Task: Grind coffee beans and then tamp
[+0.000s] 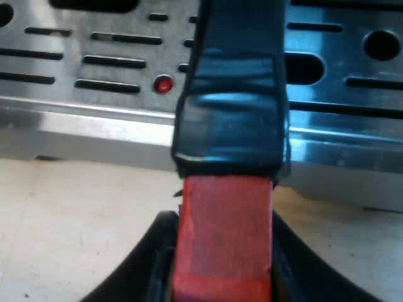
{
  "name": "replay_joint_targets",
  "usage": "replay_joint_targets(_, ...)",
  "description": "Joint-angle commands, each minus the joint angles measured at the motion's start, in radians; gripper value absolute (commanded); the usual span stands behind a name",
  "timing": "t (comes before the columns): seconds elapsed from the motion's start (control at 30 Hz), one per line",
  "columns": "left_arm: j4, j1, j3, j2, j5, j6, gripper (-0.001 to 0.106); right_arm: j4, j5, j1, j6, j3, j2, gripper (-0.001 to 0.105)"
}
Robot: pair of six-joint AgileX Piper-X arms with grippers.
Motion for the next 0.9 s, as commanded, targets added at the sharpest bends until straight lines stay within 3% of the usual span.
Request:
replay_joint_targets(0.03, -0.003, -0.004, 0.000, -0.004, -0.006, -0.001, 0.075, -0.020, 0.068, 0.056, -0.026, 0.006, -0.048, 0.000)
replay_joint_targets(0.17, -0.003, -0.004, 0.000, -0.004, -0.006, -0.001, 0.075, -0.018, 0.075, 0.093, 0.003, 0.036, -0.077, 0.000)
replay_joint_targets(0.5, -0.003, -0.004, 0.000, -0.004, -0.006, -0.001, 0.075, 0.036, 0.213, 0.199, 0.105, 0.093, -0.173, 0.000)
replay_joint_targets(0.77, -0.012, -0.004, -0.012, -0.004, -0.071, 0.001, 0.075, 0.116, 0.213, 0.249, 0.115, 0.120, -0.255, 0.000)
replay_joint_targets(0.9, -0.010, -0.004, -0.069, -0.004, -0.100, 0.000, 0.076, 0.197, 0.181, 0.301, 0.057, 0.123, -0.329, 0.000)
